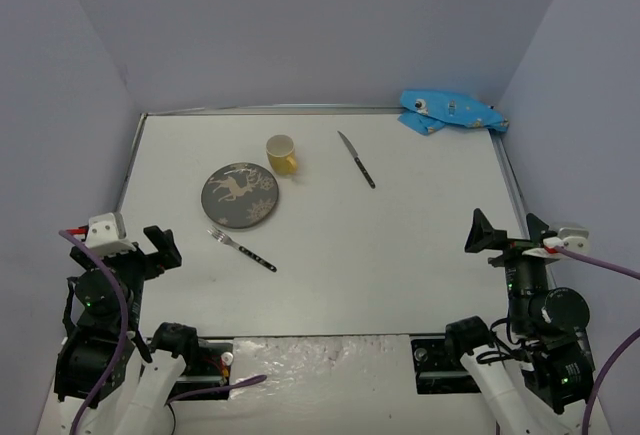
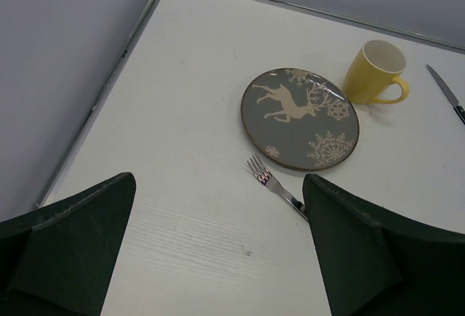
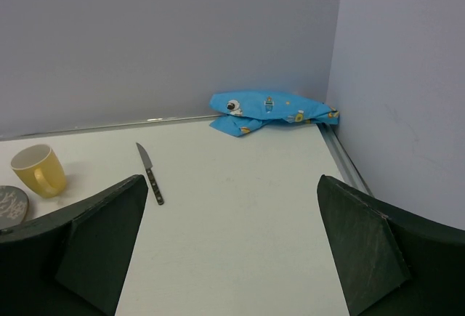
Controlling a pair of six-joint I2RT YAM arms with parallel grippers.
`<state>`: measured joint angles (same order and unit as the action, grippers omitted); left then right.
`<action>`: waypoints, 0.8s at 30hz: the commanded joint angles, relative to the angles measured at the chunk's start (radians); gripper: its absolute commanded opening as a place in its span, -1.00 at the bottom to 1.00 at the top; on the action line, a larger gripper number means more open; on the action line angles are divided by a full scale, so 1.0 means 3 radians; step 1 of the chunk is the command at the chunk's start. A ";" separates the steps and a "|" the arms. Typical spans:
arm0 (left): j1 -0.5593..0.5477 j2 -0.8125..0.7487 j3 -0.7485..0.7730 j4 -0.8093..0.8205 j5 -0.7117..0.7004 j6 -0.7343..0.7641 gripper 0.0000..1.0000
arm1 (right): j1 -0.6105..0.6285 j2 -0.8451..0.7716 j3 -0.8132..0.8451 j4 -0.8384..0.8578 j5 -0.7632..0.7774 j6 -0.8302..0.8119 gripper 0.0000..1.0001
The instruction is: Set the dinner table for one person
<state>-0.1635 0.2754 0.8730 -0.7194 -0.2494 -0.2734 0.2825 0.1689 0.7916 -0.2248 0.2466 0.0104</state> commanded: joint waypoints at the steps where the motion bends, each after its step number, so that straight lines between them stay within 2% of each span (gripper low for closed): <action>1: -0.0022 0.0057 0.0044 0.0125 -0.0152 -0.0024 0.94 | 0.0009 0.0318 0.0214 0.0123 0.0020 0.0214 1.00; 4: -0.0022 0.0043 0.0015 0.0112 -0.0298 -0.0070 0.94 | 0.0009 0.0704 0.0306 0.0019 -0.0091 0.0475 1.00; 8: -0.0036 0.0123 0.0031 0.0170 -0.0220 -0.0118 0.94 | 0.0015 0.1191 0.0430 -0.0009 -0.0127 0.0829 1.00; 11: -0.0043 0.0251 0.0074 0.0234 -0.0140 -0.0127 0.94 | 0.0014 0.1715 0.0598 0.0071 0.0072 0.0962 1.00; 14: -0.0052 0.0405 0.0211 0.0222 -0.0118 -0.0135 0.94 | 0.0010 0.2352 0.0842 0.0156 0.0299 0.0962 1.00; 17: -0.0054 0.0590 0.0327 0.0292 -0.0095 -0.0120 0.94 | 0.0002 0.3365 0.1183 0.0425 0.0541 0.0821 1.00; 19: -0.0058 0.0692 0.0351 0.0367 -0.0101 -0.0109 0.94 | -0.0040 0.3770 0.1435 0.0666 0.0603 0.0701 1.00; 22: -0.0053 0.0852 0.0318 0.0440 -0.0151 -0.0081 0.94 | -0.0178 0.4754 0.1910 0.0921 0.0567 0.0552 1.00; 24: -0.0034 0.0890 0.0233 0.0464 -0.0162 -0.0091 0.94 | -0.0259 0.5112 0.2319 0.0997 0.0528 0.0528 1.00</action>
<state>-0.1757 0.4895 0.9394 -0.6717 -0.2870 -0.2985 0.2514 1.4910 1.3333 -0.0682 0.3624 0.2192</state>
